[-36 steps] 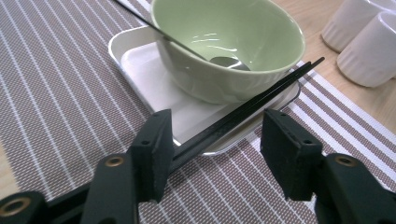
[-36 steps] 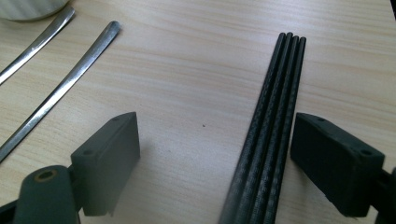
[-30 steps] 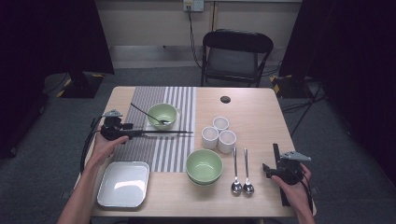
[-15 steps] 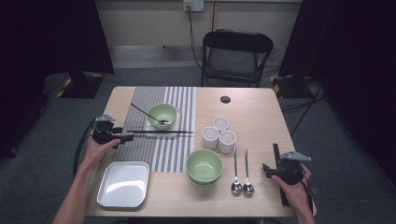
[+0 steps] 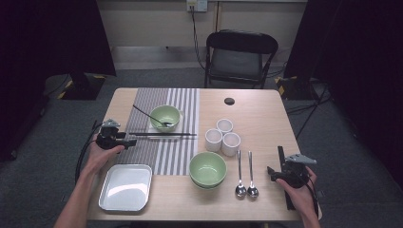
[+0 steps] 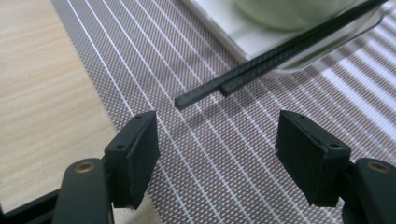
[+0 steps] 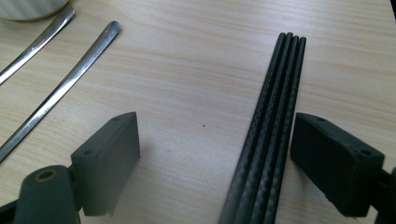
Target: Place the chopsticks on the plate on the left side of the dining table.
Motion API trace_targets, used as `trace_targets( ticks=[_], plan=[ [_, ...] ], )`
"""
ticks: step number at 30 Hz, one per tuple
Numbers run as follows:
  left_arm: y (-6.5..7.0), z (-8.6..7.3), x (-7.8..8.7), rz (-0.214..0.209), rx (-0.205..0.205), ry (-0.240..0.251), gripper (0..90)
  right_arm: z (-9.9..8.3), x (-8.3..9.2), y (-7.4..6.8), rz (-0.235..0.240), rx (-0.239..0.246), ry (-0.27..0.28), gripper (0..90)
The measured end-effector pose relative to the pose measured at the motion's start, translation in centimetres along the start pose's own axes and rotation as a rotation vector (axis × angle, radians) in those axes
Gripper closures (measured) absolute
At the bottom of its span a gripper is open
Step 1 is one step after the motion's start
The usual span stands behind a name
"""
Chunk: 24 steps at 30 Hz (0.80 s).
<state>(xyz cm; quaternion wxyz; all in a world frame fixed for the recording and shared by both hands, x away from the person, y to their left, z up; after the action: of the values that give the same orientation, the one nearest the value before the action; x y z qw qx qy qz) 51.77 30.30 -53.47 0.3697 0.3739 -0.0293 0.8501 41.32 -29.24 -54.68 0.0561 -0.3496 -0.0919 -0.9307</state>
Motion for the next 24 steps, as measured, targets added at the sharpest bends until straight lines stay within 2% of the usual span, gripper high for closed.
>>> trace_targets(
  ticks=[5,10,24],
  plan=[
    [0.08,-0.05,-0.24,-0.014,0.009,-0.007,30.2,0.0,-0.01,0.01,0.0,0.0,0.001,15.0],
    [0.37,-0.08,-0.67,-0.015,-0.004,-0.027,30.0,0.01,-0.01,0.01,0.0,0.001,0.001,15.0],
    [0.47,0.41,-0.56,0.006,-0.012,-0.005,28.8,0.01,-0.01,0.01,0.0,0.001,0.001,15.0]
  ],
)
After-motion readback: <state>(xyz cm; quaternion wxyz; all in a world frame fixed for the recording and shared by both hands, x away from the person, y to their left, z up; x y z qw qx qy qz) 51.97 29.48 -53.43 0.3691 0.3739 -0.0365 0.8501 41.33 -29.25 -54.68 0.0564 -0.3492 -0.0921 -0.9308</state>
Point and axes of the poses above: each handheld gripper's, and its own axes: x roughly backward along the jaws, z roughly out of its top, y roughly to its right, the point moved 7 cm from there along -x, roughly forward along the jaws, and after that the axes turned 10 degrees about -z, right-handed, at the moved point
